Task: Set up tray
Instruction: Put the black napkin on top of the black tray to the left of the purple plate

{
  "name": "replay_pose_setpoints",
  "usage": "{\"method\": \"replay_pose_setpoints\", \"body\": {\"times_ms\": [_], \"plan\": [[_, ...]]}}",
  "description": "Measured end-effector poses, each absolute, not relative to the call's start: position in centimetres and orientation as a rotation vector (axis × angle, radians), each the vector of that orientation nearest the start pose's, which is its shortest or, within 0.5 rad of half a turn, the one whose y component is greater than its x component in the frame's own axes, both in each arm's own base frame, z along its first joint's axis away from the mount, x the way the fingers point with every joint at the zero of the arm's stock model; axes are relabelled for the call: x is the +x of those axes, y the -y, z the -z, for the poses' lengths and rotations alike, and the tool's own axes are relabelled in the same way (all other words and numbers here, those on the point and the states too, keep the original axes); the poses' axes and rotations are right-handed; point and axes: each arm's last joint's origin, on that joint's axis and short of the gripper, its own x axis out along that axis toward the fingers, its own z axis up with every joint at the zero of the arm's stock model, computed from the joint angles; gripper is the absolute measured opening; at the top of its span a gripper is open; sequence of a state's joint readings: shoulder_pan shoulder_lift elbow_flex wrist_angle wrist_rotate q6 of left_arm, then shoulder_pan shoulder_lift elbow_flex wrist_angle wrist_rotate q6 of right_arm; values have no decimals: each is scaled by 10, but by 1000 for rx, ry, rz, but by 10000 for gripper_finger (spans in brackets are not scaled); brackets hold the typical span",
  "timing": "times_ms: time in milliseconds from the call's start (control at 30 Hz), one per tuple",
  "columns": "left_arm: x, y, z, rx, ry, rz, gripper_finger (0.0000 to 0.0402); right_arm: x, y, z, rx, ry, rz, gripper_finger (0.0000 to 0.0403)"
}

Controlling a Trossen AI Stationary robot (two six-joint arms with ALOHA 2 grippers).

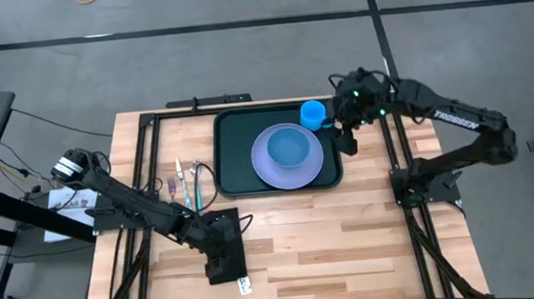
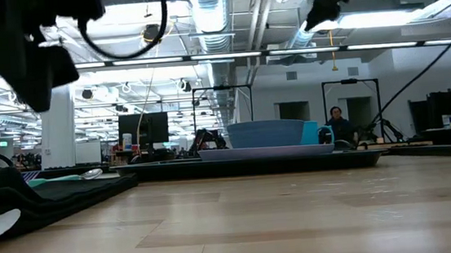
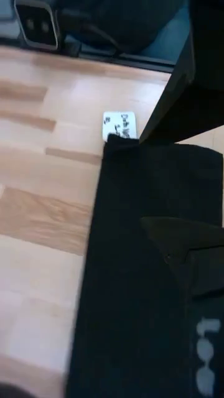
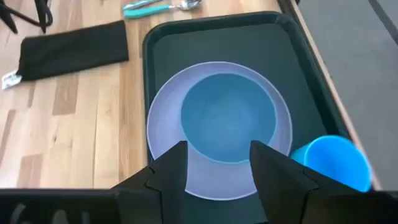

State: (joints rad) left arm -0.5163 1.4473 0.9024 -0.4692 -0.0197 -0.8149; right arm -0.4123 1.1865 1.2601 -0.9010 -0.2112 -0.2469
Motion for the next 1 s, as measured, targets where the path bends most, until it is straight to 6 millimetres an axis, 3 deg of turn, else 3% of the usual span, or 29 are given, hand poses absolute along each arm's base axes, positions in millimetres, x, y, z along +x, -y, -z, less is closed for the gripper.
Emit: {"method": "replay_pose_setpoints", "body": {"times_ms": [200, 433, 667, 1000], "plan": [[250, 148, -198, -563, -1107, 31, 185, 188, 72, -323, 81, -734, 121, 164], [256, 179, -185, -717, -1120, 133, 185, 171, 58, -307, 83, -702, 100, 164], [255, 193, -163, -758, -1223, 141, 185, 170, 50, -305, 80, -694, 69, 164], [254, 195, -160, -760, -1247, 140, 185, 174, 44, -307, 58, -665, 35, 164]]}}
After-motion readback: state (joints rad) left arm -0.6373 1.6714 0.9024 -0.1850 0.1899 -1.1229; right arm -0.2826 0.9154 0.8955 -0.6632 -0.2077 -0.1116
